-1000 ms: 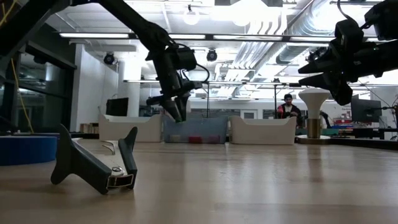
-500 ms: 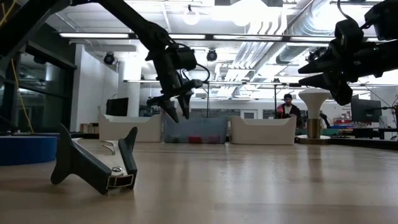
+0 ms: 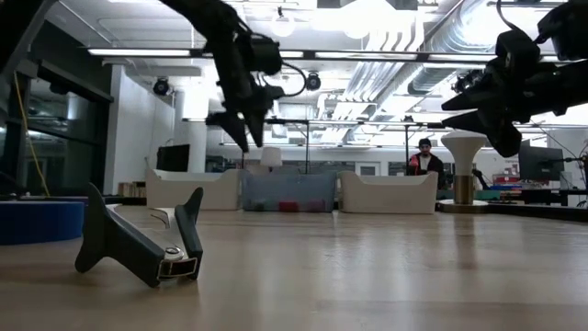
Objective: Pick and place Stapler, Stapler remover, tape
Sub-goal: Put the black staple remover into the left white bin
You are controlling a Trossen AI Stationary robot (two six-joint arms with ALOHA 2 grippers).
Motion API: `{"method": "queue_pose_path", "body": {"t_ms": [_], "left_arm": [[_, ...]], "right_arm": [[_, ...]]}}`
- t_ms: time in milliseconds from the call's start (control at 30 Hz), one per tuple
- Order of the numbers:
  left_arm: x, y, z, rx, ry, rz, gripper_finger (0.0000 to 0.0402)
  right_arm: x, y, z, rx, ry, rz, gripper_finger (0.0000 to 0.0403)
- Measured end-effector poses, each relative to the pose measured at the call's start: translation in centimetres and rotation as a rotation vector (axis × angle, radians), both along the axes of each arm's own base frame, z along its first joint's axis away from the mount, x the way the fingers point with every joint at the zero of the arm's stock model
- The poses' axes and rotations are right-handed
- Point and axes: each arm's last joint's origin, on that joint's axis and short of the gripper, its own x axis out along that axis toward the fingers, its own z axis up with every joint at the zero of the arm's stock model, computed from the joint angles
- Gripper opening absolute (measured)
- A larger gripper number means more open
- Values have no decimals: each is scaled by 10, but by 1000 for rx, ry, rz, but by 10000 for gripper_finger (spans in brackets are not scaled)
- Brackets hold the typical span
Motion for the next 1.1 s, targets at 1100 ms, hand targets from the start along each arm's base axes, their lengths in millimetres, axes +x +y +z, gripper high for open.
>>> {"method": "queue_pose_path", "body": {"t_ms": [1100], "left_arm": [[-50,-169,3,3,40,-749,179]], "right_arm": [[1,3,-1,15,3,96,138]]}}
